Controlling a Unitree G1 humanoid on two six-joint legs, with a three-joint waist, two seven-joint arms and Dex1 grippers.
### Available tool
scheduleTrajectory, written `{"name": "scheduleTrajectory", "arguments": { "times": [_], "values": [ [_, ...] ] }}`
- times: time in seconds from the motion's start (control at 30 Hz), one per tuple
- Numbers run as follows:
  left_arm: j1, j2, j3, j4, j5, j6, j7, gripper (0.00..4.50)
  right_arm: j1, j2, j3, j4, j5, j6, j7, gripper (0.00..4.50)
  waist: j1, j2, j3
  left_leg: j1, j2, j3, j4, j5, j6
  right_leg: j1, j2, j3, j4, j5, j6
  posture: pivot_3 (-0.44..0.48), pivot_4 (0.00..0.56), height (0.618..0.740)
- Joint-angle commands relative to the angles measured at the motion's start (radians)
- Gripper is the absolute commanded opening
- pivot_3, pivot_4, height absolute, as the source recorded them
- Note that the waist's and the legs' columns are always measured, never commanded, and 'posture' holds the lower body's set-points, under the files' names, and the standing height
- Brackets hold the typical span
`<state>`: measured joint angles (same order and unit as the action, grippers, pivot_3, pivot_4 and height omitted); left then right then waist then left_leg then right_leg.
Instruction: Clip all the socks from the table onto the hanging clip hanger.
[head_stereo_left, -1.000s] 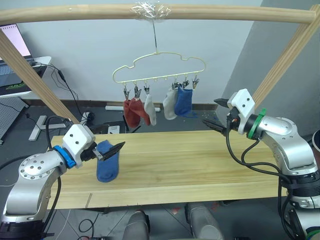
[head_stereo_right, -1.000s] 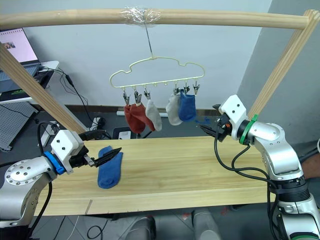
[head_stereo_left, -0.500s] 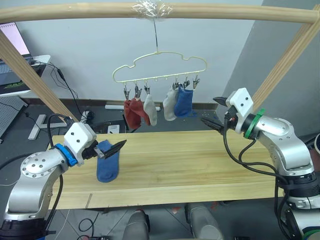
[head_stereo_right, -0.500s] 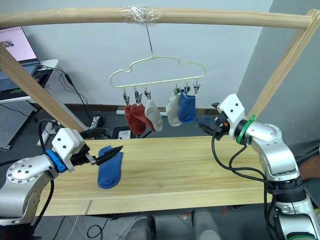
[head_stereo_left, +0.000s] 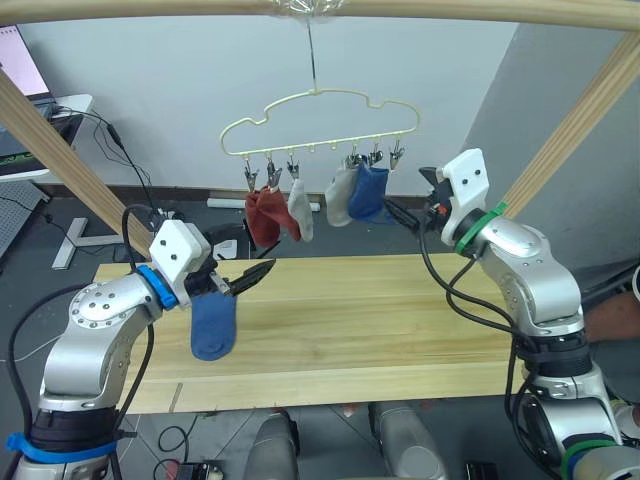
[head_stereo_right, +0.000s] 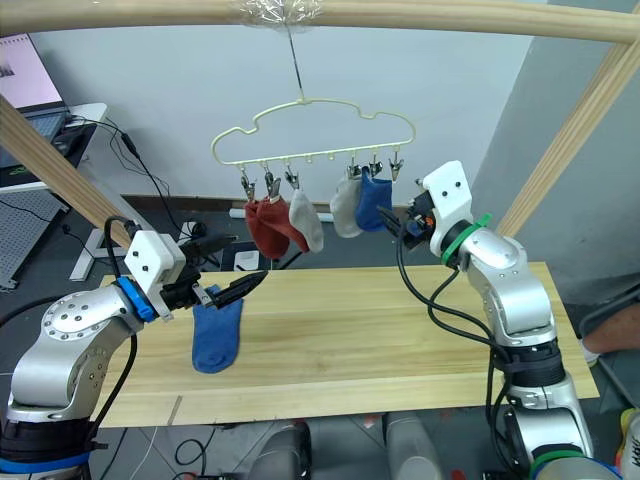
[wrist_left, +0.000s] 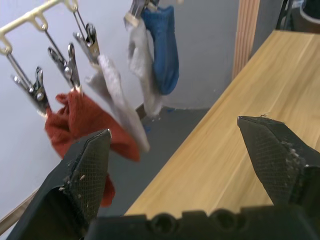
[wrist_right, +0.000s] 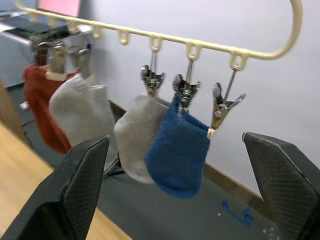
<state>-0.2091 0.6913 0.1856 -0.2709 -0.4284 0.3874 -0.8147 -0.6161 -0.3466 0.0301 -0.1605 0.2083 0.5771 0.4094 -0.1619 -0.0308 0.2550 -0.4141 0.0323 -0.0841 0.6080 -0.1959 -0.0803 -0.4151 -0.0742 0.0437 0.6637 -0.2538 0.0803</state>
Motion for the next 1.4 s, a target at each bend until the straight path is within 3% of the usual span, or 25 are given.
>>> {"name": "scheduleTrajectory", "arguments": {
  "times": [0.03,0.23,0.87,1.4],
  "values": [
    [-0.039,-0.006,-0.014,-0.032,-0.020,0.011,0.002,4.50,-0.040,0.036,-0.022,0.011,-0.021,-0.023,-0.065,4.45,0.000,0.000,0.001,-0.001,0.000,0.000,0.000,0.000,0.000,-0.001,0.000,0.000,0.000,0.000,0.000,-0.185,0.269,0.740],
    [-0.097,-0.019,-0.039,-0.033,-0.030,0.034,0.001,4.50,-0.077,0.087,-0.025,0.058,-0.037,-0.035,-0.114,2.43,0.001,0.001,0.009,-0.005,0.000,0.000,0.000,0.000,0.000,-0.005,0.000,0.000,0.000,0.000,0.000,-0.182,0.280,0.740],
    [-0.202,-0.030,-0.068,-0.014,-0.045,0.065,-0.008,4.50,-0.247,0.195,-0.050,0.364,-0.099,-0.205,-0.268,2.43,0.001,0.001,0.025,-0.005,0.000,0.000,0.000,0.000,0.000,-0.006,0.001,0.000,0.001,0.001,0.000,-0.159,0.279,0.740],
    [-0.207,-0.029,-0.070,-0.010,-0.043,0.063,-0.010,4.50,-0.286,0.221,-0.076,0.440,-0.109,-0.274,-0.316,2.43,0.005,0.001,0.028,-0.006,0.000,0.000,0.000,0.000,0.000,-0.006,0.001,0.000,0.001,0.001,0.000,-0.160,0.277,0.740]
  ]
}}
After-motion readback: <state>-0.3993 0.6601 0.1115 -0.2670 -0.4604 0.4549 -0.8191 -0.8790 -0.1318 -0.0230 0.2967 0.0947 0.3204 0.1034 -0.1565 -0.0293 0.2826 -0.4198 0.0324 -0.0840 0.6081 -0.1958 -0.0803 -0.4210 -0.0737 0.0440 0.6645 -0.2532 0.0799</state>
